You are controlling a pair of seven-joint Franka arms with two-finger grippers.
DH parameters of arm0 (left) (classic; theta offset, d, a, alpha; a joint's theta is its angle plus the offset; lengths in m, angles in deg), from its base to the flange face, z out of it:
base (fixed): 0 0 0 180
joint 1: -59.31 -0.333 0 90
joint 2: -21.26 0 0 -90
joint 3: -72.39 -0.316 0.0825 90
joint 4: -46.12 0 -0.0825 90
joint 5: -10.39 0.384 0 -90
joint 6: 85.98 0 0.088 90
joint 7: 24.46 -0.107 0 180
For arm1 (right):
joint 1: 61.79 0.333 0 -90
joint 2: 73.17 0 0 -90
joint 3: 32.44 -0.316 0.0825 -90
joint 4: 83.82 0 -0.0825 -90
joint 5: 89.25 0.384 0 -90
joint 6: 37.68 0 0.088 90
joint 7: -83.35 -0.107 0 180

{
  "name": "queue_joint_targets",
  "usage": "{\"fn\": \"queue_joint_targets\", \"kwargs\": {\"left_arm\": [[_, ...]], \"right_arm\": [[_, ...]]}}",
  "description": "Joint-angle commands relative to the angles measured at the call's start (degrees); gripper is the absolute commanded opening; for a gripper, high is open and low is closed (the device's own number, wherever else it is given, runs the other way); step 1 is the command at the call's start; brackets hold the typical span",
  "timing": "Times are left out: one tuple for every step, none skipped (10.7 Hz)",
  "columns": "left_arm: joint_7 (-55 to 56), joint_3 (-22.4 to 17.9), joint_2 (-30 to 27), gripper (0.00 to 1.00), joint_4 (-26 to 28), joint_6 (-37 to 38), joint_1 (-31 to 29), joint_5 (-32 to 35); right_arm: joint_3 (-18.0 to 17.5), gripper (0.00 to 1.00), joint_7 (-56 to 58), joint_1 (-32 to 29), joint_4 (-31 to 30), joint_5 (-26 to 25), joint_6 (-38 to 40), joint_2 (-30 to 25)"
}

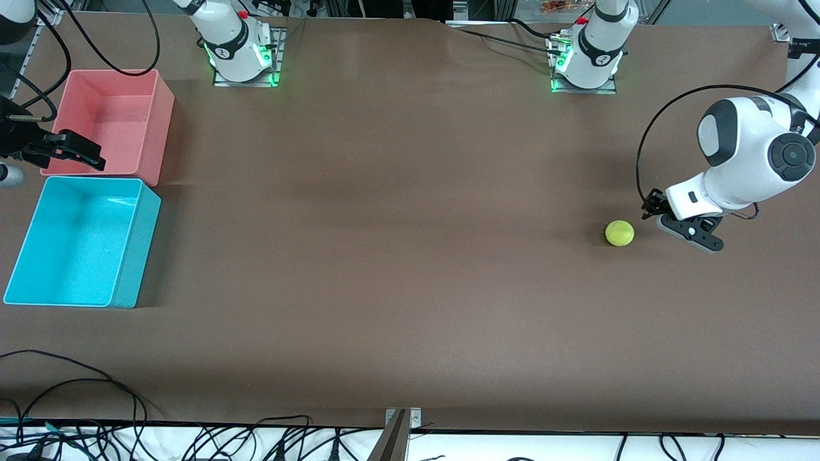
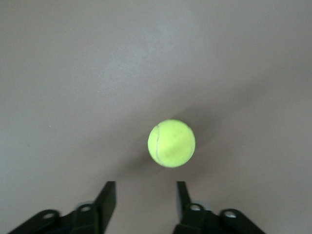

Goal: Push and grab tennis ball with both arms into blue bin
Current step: 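Move the left gripper down over the yellow-green tennis ball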

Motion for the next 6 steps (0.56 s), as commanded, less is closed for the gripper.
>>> {"fn": "queue_joint_targets", "kwargs": {"left_arm": [[-12.52,-1.68,0.11,0.00,0.52,-1.71,-0.14,-0.43],[-13.84,-1.77,0.90,0.00,0.52,-1.80,-0.05,-0.25],[-17.07,-1.77,1.69,0.00,0.52,-2.76,-0.14,-0.16],[-22.06,-2.55,2.39,0.00,0.61,-5.12,-0.14,0.19],[-27.33,-3.17,3.27,0.00,1.13,-7.41,-0.14,0.10],[-32.17,-3.26,3.89,0.00,1.84,-9.78,-0.23,-0.25]], "right_arm": [[-0.05,1.00,0.32,-0.18,1.25,1.08,1.29,0.70],[-0.05,1.00,0.58,-0.18,1.25,1.08,1.98,0.70],[-0.05,1.00,0.93,-0.26,1.25,1.08,2.08,0.79],[-0.14,1.00,0.41,-0.09,1.25,0.91,2.17,0.88],[-0.22,1.00,0.75,0.00,1.25,0.30,2.25,0.88],[-0.31,1.00,0.67,0.09,1.25,-0.58,2.52,0.88]]}}
